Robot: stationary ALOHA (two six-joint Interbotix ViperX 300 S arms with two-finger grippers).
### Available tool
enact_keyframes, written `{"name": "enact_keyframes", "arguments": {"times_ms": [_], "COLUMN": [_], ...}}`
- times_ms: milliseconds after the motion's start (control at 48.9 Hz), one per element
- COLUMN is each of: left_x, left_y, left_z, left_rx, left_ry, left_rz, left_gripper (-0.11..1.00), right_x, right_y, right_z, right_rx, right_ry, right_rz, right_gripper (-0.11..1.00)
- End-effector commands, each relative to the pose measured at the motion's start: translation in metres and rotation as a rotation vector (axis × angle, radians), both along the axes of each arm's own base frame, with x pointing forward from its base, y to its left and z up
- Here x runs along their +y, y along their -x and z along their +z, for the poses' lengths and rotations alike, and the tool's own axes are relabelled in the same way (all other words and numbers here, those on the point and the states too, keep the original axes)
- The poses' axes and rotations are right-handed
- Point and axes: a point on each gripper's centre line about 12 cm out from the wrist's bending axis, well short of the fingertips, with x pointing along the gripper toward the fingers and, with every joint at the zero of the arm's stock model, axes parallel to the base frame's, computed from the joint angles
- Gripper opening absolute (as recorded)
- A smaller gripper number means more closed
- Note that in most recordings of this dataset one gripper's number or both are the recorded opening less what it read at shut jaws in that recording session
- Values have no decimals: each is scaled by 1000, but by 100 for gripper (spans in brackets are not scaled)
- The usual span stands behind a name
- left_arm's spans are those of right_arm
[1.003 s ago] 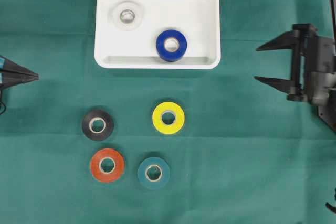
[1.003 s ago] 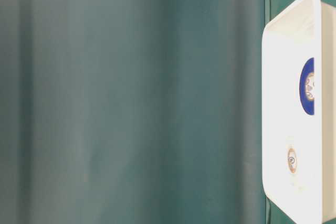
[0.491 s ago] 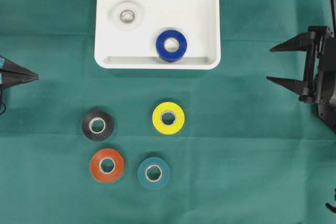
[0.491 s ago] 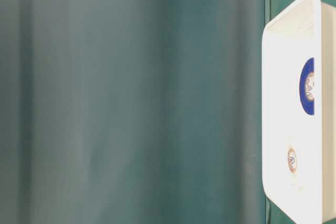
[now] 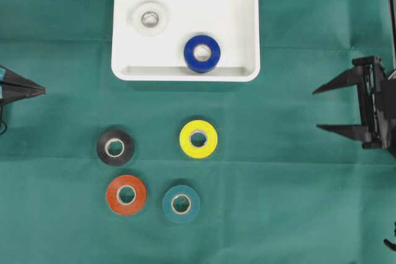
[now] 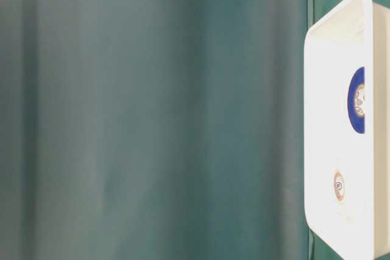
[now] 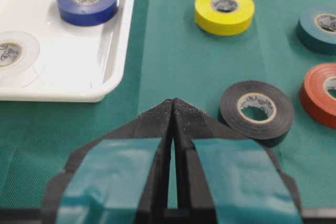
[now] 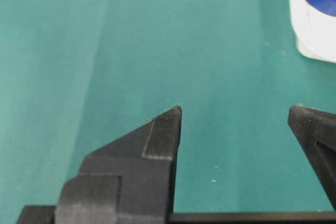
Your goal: Put the tape into the white case with the right arm.
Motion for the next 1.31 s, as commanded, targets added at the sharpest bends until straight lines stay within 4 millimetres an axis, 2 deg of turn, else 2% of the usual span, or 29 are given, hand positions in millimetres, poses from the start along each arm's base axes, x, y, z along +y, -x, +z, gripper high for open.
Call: {"name": "enact_keyframes", "arguments": {"times_ms": [0,307,553,860,1290], "left_x": [0,0,0,0,0], "left_y": [-1,-1,-1,-1,-1], "left_z": [5,5,5,4,3], "left_rx": [-14,-15,-14,-12,-11], "left_ry": [0,-1,0,0,1], "left_rz": [2,2,2,2,2], "left_gripper": [0,0,0,0,0], "right_x": [2,4,8,17,41], "right_y": [-3,-11,-35,-80,-163], "right_z": [2,-1,5,3,-12], "right_rx": [-3,31,36,94,143], "right_ry": [-4,-2,-2,3,57], "right_rz": [11,20,42,79,178], "right_gripper": [50,50,50,50,50]}}
